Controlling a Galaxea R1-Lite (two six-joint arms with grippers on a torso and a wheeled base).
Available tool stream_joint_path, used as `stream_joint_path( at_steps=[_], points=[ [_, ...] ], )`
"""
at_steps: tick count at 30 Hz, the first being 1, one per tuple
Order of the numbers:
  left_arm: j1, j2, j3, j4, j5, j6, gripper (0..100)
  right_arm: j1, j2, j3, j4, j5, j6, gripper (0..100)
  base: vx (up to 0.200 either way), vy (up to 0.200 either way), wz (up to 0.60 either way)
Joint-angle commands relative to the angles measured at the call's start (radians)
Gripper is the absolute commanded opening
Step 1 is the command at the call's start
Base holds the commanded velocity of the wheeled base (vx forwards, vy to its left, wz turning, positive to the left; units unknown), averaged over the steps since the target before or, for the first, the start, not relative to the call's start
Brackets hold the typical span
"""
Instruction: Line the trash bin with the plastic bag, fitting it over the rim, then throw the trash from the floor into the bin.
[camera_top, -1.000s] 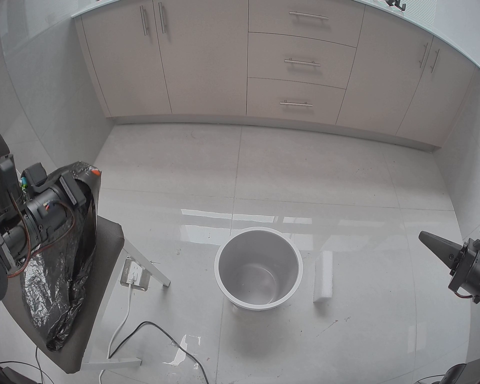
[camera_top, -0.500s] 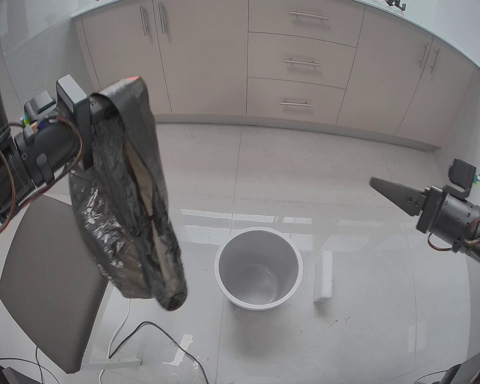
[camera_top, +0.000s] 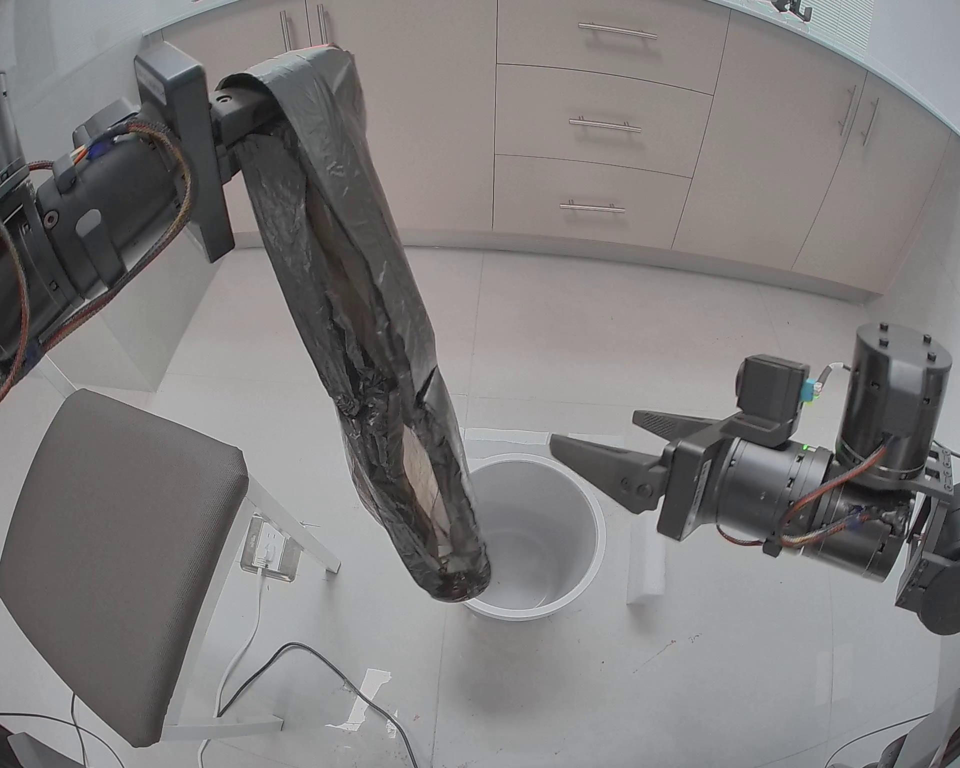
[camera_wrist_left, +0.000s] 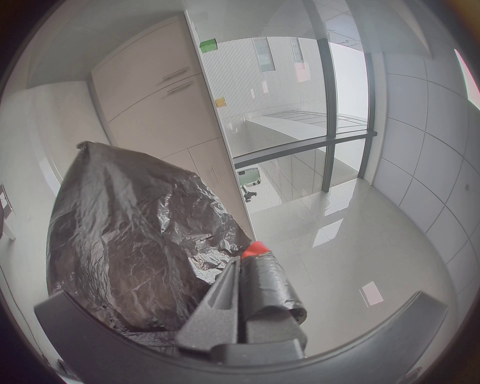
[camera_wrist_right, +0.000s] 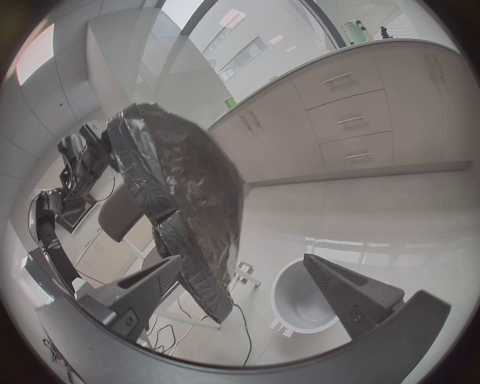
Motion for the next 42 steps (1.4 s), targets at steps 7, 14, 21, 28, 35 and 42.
stream_joint_path(
  at_steps=[7, 14, 21, 28, 35, 42],
  points=[
    [-0.06, 0.009, -0.001, 0.001, 0.06, -0.001, 0, 0.136, 0.137, 0.019, -0.007, -0.062, 0.001, 100, 0.0, 0.0, 0.0],
    [-0.111, 0.009, -0.012, 0.004, 0.112, 0.0, 0, 0.197, 0.236, 0.005, -0.111, -0.138, -0.002, 100, 0.0, 0.0, 0.0],
    [-0.166, 0.014, -0.024, 0.007, 0.157, 0.008, 0, 0.237, 0.354, -0.021, -0.197, -0.227, -0.026, 100, 0.0, 0.0, 0.0],
    [-0.168, 0.003, -0.024, 0.011, 0.152, 0.007, 0, 0.247, 0.386, -0.021, -0.203, -0.237, -0.028, 100, 0.0, 0.0, 0.0],
    [-0.168, 0.002, -0.023, 0.011, 0.155, 0.007, 0, 0.253, 0.395, -0.021, -0.204, -0.243, -0.028, 100, 0.0, 0.0, 0.0],
    [-0.168, 0.011, -0.023, 0.009, 0.157, 0.007, 0, 0.291, 0.4, -0.02, -0.232, -0.244, -0.029, 100, 0.0, 0.0, 0.0]
  ],
)
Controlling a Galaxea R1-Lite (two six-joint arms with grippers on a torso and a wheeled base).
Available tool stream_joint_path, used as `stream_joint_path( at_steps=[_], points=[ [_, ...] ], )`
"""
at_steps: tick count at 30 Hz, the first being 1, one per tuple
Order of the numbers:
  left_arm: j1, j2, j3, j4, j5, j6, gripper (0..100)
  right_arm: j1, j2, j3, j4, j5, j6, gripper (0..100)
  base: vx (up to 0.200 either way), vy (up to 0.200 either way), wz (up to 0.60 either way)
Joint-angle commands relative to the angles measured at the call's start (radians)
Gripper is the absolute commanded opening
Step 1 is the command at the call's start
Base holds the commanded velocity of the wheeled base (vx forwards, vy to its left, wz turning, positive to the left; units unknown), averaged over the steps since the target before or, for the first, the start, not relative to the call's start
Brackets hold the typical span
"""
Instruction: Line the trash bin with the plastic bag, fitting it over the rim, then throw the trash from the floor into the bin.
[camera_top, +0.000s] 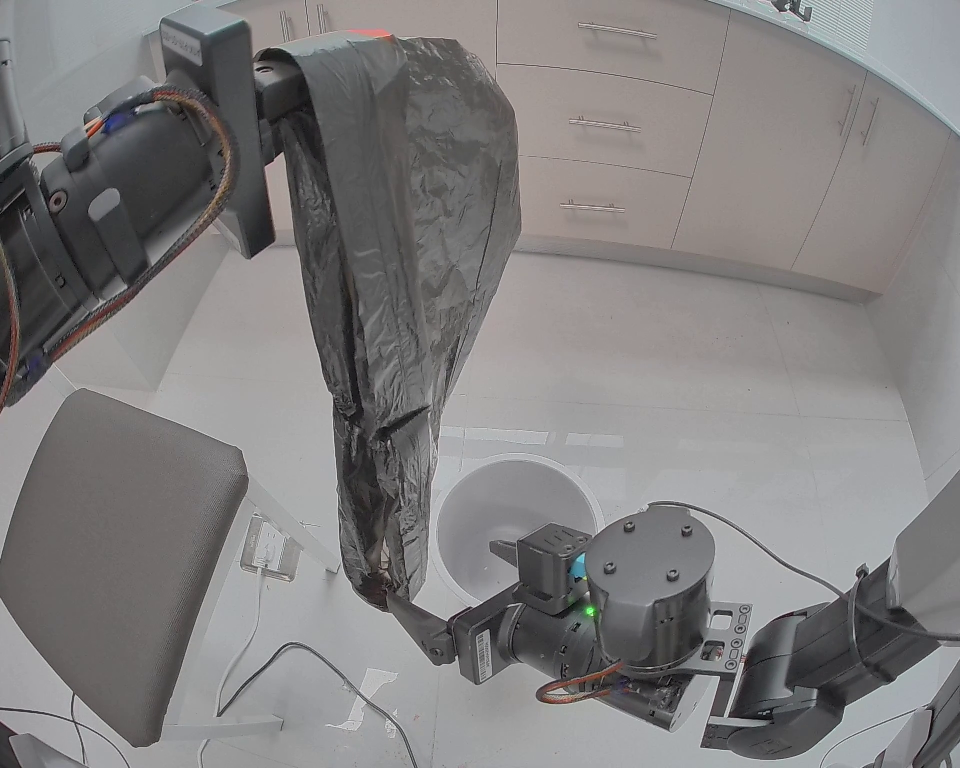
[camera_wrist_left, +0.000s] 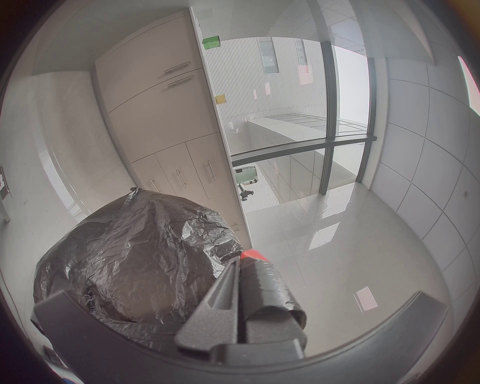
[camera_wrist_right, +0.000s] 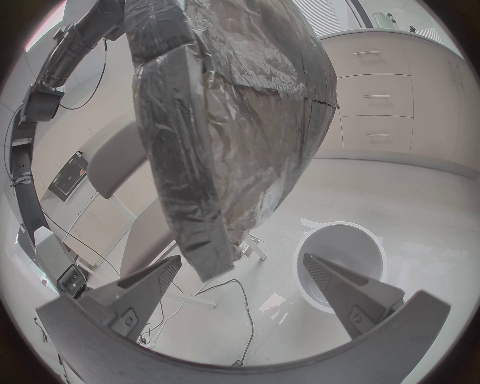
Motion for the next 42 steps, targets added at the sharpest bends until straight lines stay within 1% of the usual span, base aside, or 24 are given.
stream_joint_path(
  at_steps=[1, 6, 9, 10, 11, 12, 14, 15, 17, 19, 23, 29, 31, 34, 38, 40, 42],
  points=[
    [0.0, 0.004, 0.0, -0.001, 0.001, -0.001, 0, 0.019, 0.008, -0.001, -0.006, 0.0, -0.001, 100, 0.0, 0.0, 0.0],
    [-0.001, 0.0, 0.003, 0.0, 0.001, -0.001, 0, 0.02, 0.026, -0.003, -0.008, -0.003, 0.001, 100, 0.0, 0.0, 0.0],
    [-0.014, -0.006, 0.005, 0.0, 0.002, -0.001, 0, 0.014, 0.045, -0.015, -0.01, -0.046, 0.001, 100, 0.0, 0.0, 0.0],
    [-0.014, -0.006, 0.005, 0.0, 0.002, -0.001, 0, 0.014, 0.045, -0.015, -0.01, -0.046, 0.001, 100, 0.0, 0.0, 0.0],
    [-0.015, -0.006, 0.005, 0.0, 0.002, -0.001, 0, 0.01, 0.062, -0.026, -0.014, -0.072, -0.002, 100, 0.0, 0.0, 0.0],
    [-0.017, -0.008, 0.008, 0.0, 0.002, -0.001, 0, 0.0, 0.089, -0.041, -0.031, -0.101, -0.022, 100, 0.0, 0.0, 0.0],
    [-0.017, -0.006, 0.01, 0.0, 0.002, -0.001, 0, -0.009, 0.117, -0.055, -0.06, -0.113, -0.05, 100, 0.0, 0.0, 0.0],
    [-0.017, -0.006, 0.01, -0.001, 0.002, -0.001, 0, -0.012, 0.143, -0.061, -0.099, -0.119, -0.076, 100, 0.0, 0.0, 0.0],
    [-0.017, -0.006, 0.01, -0.001, 0.002, -0.001, 0, -0.012, 0.161, -0.063, -0.141, -0.131, -0.101, 100, 0.0, 0.0, 0.0],
    [-0.017, -0.008, 0.01, -0.001, 0.002, -0.001, 0, -0.012, 0.197, -0.075, -0.212, -0.173, -0.142, 100, 0.0, 0.0, 0.0],
    [-0.017, -0.008, 0.01, -0.001, 0.002, -0.001, 0, -0.015, 0.221, -0.087, -0.243, -0.23, -0.202, 100, 0.0, 0.0, 0.0],
    [-0.017, -0.008, 0.01, -0.003, 0.004, 0.001, 0, -0.023, 0.215, -0.087, -0.243, -0.251, -0.208, 100, 0.0, 0.0, 0.0],
    [-0.017, -0.008, 0.011, -0.003, 0.004, 0.001, 0, -0.03, 0.215, -0.09, -0.244, -0.274, -0.21, 100, 0.0, 0.0, 0.0],
    [-0.017, -0.008, 0.011, -0.003, 0.004, 0.001, 0, -0.035, 0.213, -0.093, -0.257, -0.276, -0.222, 100, 0.0, 0.0, 0.0],
    [-0.017, -0.008, 0.013, -0.003, 0.002, 0.001, 0, -0.036, 0.217, -0.084, -0.37, -0.282, -0.288, 100, 0.0, 0.0, 0.0],
    [-0.017, -0.008, 0.013, -0.003, 0.002, 0.001, 0, -0.036, 0.221, -0.081, -0.398, -0.285, -0.311, 100, 0.0, 0.0, 0.0],
    [-0.017, -0.008, 0.013, -0.003, 0.002, 0.001, 0, -0.036, 0.223, -0.081, -0.404, -0.288, -0.315, 100, 0.0, 0.0, 0.0]
  ],
)
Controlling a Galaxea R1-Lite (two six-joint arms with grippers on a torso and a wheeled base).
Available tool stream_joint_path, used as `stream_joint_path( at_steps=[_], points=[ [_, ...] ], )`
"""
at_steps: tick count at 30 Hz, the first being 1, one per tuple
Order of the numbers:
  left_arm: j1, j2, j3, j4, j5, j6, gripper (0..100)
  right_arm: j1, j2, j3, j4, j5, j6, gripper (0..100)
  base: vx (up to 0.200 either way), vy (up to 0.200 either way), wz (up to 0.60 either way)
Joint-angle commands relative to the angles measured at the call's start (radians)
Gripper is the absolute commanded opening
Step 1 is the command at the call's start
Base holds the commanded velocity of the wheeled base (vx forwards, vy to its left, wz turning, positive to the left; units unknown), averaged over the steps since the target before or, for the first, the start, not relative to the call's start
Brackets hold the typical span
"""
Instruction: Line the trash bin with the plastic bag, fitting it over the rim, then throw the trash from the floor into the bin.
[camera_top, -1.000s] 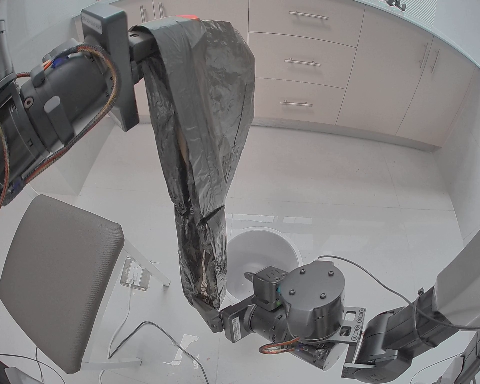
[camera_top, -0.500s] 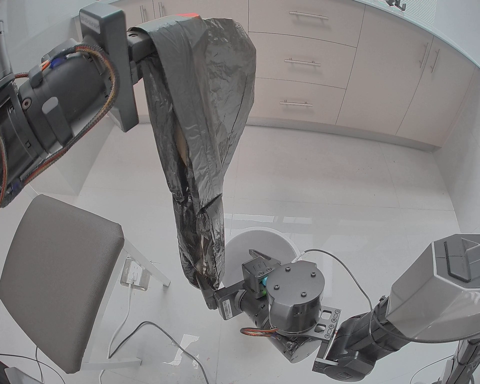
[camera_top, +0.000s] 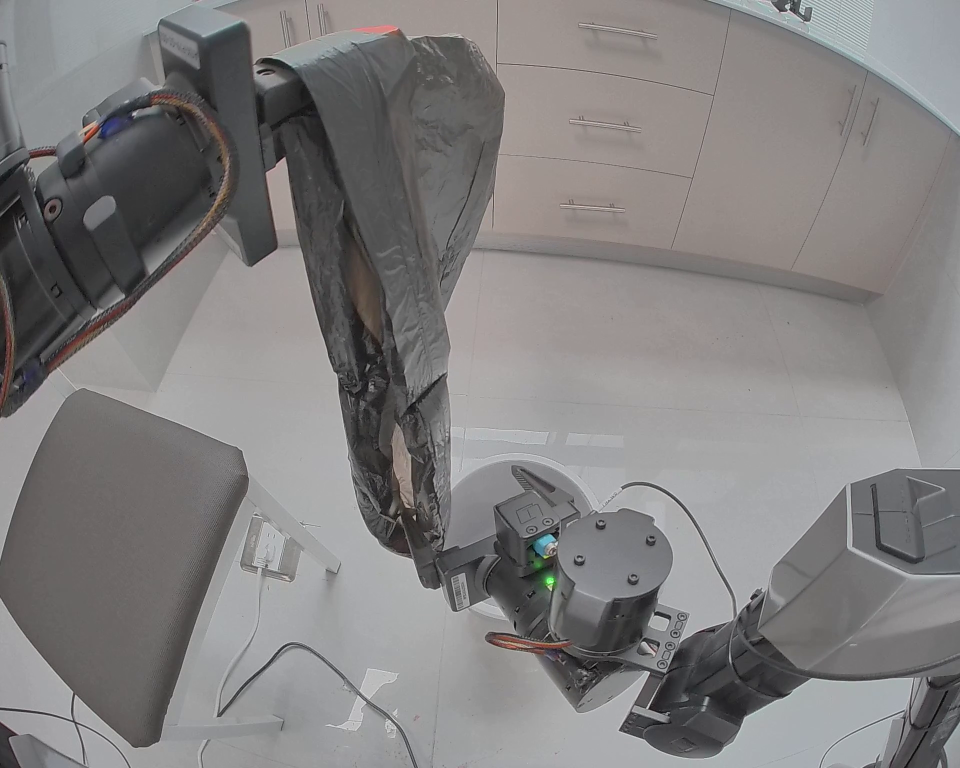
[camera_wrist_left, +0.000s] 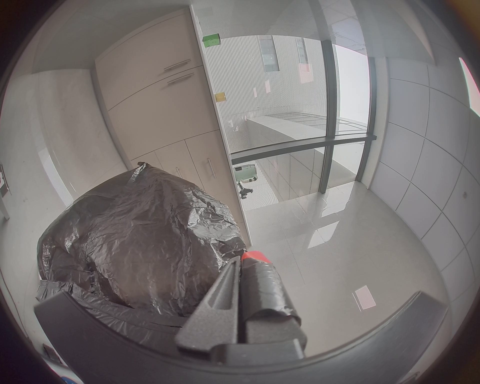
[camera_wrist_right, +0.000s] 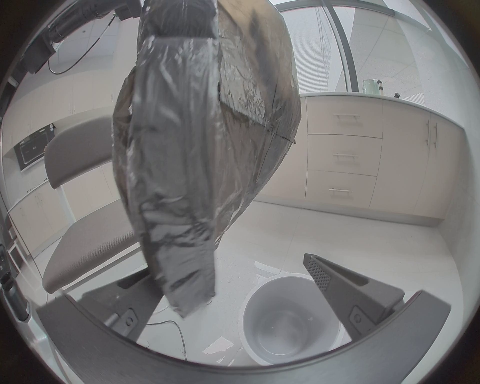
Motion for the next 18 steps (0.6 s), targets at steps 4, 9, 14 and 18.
stream_joint_path(
  at_steps=[4, 9, 14, 18],
  points=[
    [0.0, 0.0, 0.0, 0.0, -0.001, 0.0, 0, -0.001, 0.005, 0.003, -0.01, -0.004, -0.007, 0, 0.0, 0.0, 0.0],
    [0.0, 0.0, 0.0, 0.0, -0.001, 0.0, 0, -0.001, 0.007, 0.004, -0.01, -0.004, -0.006, 0, 0.0, 0.0, 0.0],
    [0.0, 0.0, 0.002, 0.001, -0.001, 0.0, 0, -0.007, 0.005, 0.009, -0.01, -0.005, -0.006, 0, 0.0, 0.0, 0.0],
    [0.0, 0.0, 0.013, 0.0, -0.001, 0.0, 0, -0.016, -0.006, 0.029, -0.01, -0.005, -0.007, 0, 0.0, 0.0, 0.0]
  ],
)
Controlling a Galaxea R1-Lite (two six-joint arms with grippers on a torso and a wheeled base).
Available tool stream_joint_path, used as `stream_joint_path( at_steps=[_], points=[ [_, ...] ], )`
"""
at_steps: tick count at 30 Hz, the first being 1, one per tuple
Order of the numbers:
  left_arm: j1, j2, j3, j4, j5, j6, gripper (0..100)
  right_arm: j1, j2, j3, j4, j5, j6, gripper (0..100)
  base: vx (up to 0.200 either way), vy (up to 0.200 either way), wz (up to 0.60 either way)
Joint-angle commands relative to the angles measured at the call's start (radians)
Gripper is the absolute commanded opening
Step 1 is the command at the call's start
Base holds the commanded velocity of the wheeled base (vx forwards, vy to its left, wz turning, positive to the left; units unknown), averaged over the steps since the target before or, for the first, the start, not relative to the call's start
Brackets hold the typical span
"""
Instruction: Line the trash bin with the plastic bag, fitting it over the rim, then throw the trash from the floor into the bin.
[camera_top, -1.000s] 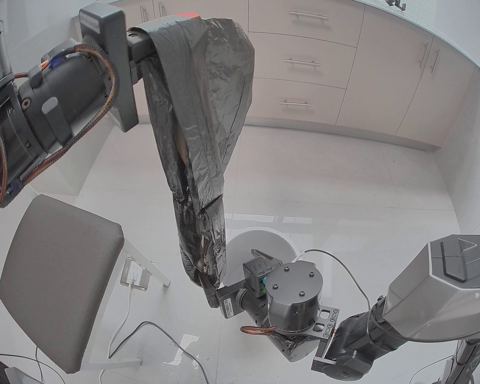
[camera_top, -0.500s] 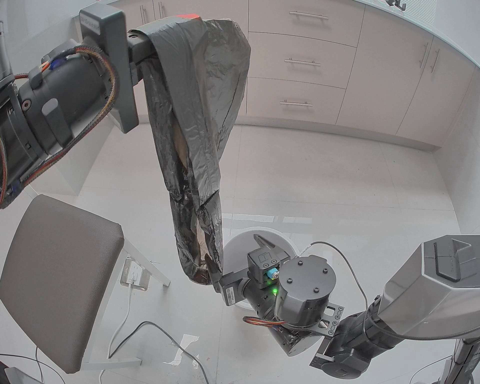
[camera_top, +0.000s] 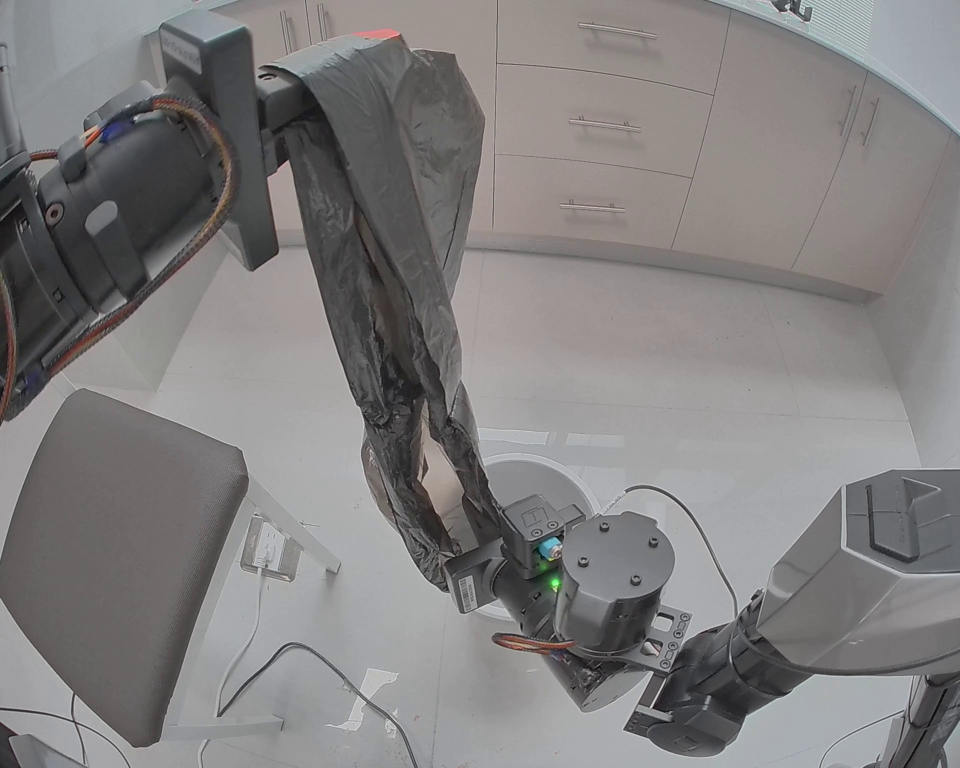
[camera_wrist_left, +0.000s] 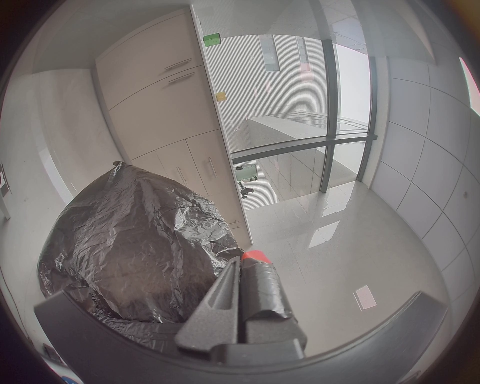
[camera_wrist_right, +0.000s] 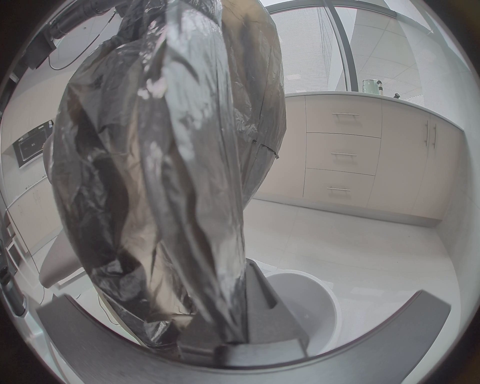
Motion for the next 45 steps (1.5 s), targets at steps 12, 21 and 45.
stream_joint_path(
  at_steps=[12, 21, 45],
  points=[
    [0.008, 0.004, 0.112, -0.008, -0.009, 0.001, 0, -0.163, -0.208, 0.26, 0.169, 0.185, 0.027, 0, 0.0, 0.0, 0.0],
    [0.026, 0.027, 0.175, -0.01, -0.015, 0.0, 0, -0.23, -0.338, 0.359, 0.407, 0.532, 0.248, 0, 0.0, 0.0, 0.0],
    [0.02, 0.267, 0.263, -0.163, -0.032, -0.01, 0, -0.215, -0.489, 0.43, 0.637, 0.835, 0.438, 0, 0.0, 0.0, 0.0]
  ],
)
